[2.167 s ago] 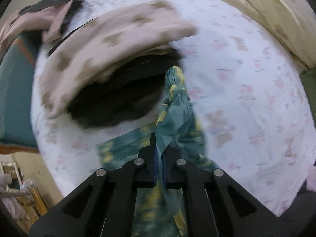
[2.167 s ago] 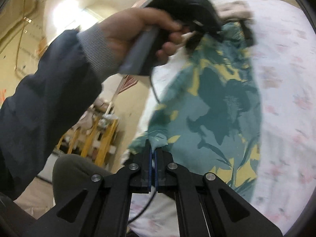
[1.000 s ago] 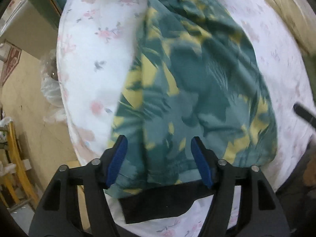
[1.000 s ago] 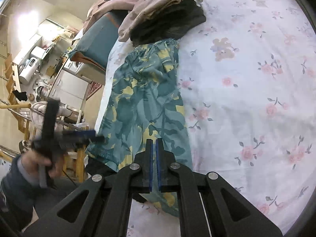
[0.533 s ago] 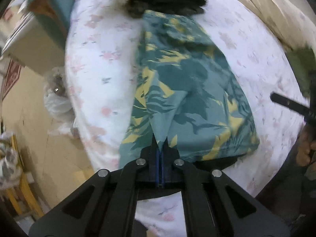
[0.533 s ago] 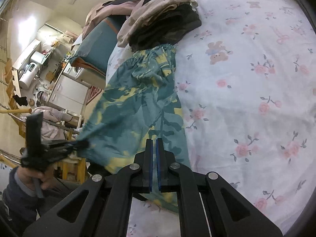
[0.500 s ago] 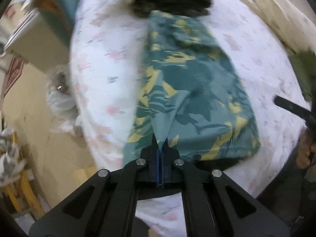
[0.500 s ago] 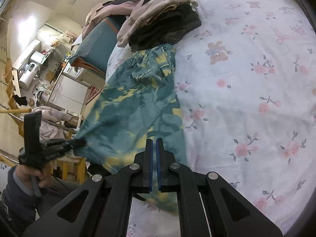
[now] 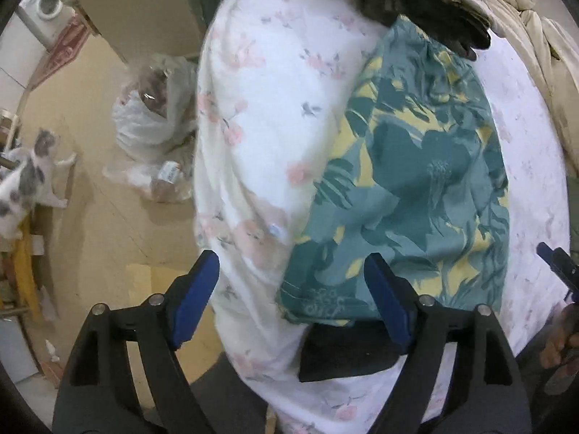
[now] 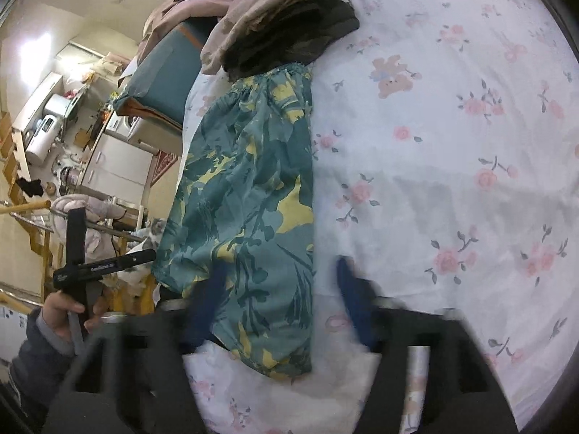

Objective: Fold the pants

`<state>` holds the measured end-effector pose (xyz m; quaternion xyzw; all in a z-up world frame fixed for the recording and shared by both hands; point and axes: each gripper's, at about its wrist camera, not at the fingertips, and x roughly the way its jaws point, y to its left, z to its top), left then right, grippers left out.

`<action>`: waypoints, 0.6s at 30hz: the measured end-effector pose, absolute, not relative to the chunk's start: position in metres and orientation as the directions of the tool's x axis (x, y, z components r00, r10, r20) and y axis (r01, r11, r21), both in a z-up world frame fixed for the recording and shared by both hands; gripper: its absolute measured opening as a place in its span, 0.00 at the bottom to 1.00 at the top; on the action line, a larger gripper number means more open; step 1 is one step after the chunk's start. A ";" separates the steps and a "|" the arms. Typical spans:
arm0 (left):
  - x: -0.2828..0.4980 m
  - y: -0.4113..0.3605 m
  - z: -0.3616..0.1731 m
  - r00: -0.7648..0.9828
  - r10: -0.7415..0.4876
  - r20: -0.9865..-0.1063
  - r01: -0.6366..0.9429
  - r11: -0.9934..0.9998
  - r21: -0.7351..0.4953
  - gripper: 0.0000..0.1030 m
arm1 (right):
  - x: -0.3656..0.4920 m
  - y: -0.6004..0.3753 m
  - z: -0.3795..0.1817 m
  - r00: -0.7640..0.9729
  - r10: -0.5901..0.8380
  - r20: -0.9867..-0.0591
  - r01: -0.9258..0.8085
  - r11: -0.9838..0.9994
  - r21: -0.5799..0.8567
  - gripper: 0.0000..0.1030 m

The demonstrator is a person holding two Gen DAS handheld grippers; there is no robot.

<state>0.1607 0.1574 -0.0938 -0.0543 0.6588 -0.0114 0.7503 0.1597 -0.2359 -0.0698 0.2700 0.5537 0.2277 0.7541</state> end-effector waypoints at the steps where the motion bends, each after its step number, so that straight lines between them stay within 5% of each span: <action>1: 0.160 0.154 -0.098 0.118 -0.104 -0.988 -0.052 0.993 -0.111 0.76 | 0.159 -0.235 -0.072 0.278 0.650 -0.708 -0.040 0.744 0.667 0.69; 6: 0.168 0.126 -0.130 0.072 -0.093 -0.993 0.045 0.995 -0.090 0.55 | 0.160 -0.226 -0.086 0.233 0.638 -0.734 -0.017 0.757 0.653 0.69; 13: 0.156 0.116 -0.129 0.020 -0.104 -0.994 0.120 0.988 -0.100 0.42 | 0.158 -0.215 -0.107 0.170 0.621 -0.765 -0.010 0.777 0.629 0.69; 18: 0.141 0.101 -0.126 0.053 -0.119 -0.992 0.184 0.977 -0.107 0.41 | 0.153 -0.202 -0.137 0.070 0.643 -0.763 0.026 0.763 0.646 0.69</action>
